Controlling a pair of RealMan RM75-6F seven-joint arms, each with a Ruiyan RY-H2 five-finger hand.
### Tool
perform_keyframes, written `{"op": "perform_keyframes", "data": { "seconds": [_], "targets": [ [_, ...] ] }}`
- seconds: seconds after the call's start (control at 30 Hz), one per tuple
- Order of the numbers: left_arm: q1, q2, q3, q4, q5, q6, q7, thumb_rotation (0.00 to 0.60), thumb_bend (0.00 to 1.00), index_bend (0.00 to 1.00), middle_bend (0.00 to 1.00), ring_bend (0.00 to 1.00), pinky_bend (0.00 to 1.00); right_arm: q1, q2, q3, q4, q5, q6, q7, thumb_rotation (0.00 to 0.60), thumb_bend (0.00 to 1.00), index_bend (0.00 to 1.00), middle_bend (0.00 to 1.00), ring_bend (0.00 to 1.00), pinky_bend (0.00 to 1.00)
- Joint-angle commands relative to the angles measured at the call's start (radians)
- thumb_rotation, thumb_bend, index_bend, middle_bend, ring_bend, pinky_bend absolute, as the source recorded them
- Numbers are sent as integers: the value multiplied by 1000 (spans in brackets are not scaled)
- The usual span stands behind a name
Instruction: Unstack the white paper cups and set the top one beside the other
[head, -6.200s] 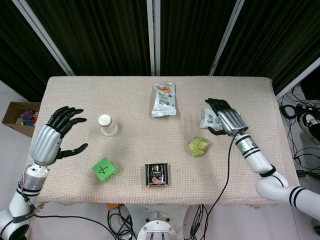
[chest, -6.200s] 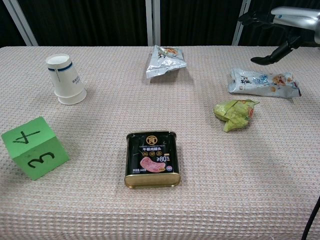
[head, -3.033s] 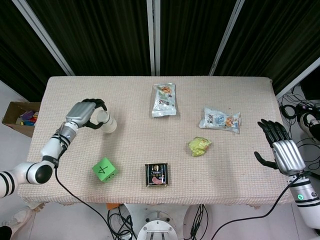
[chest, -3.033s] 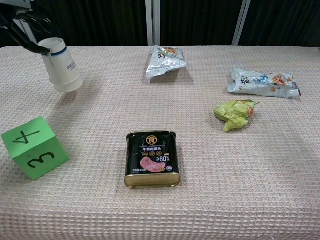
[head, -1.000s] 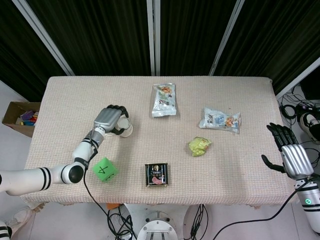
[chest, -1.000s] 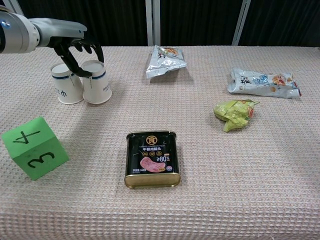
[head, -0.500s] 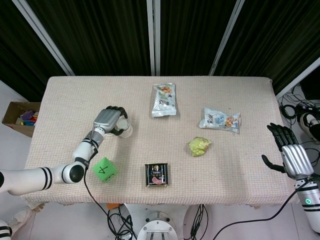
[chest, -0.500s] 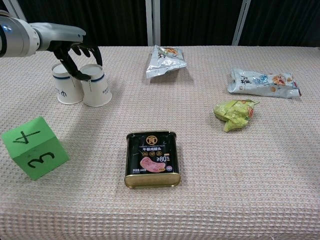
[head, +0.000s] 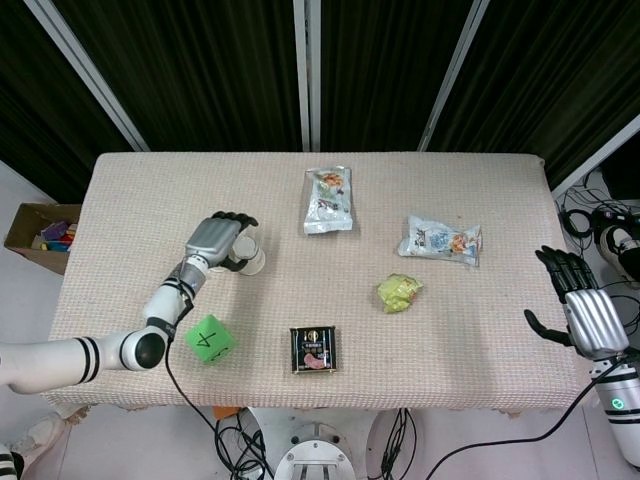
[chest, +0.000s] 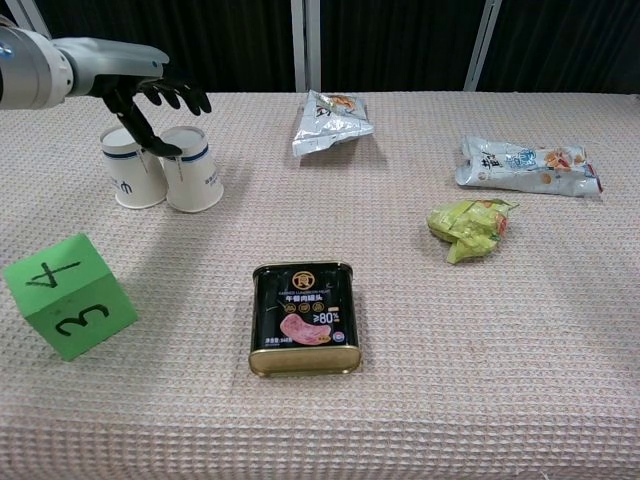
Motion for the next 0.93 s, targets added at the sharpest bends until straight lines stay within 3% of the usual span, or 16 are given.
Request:
{"op": "perform_keyframes", "data": {
  "seconds": [0.03,0.23,0.53,0.73,0.93],
  "targets": [
    [52,60,-28,-65,57,67,-62,600,225,163,146,121,125,-5,5,-2,-1,0,4,3,600,266,57,58,0,0],
    [238,177,-14,-131,254,321,-175,600,201,171,154,121,127,-23,22,-3,5,-3,32,34,600,266,58,58,0,0],
    [552,239,129,-64,501,662,-262,600,201,223,166,121,127,-50,56,-9,0,-34,90,69,600,270,54,59,0,0],
    [725,240,215,-58,620,798,-322,600,201,229,162,121,126,-64,33,-22,-17,-50,104,16,600,279,53,66,0,0],
    [842,228,269,-76,724,889,-311,600,192,229,149,121,125,-85,6,-28,-45,-49,123,-49,600,282,53,65,0,0]
  ]
}}
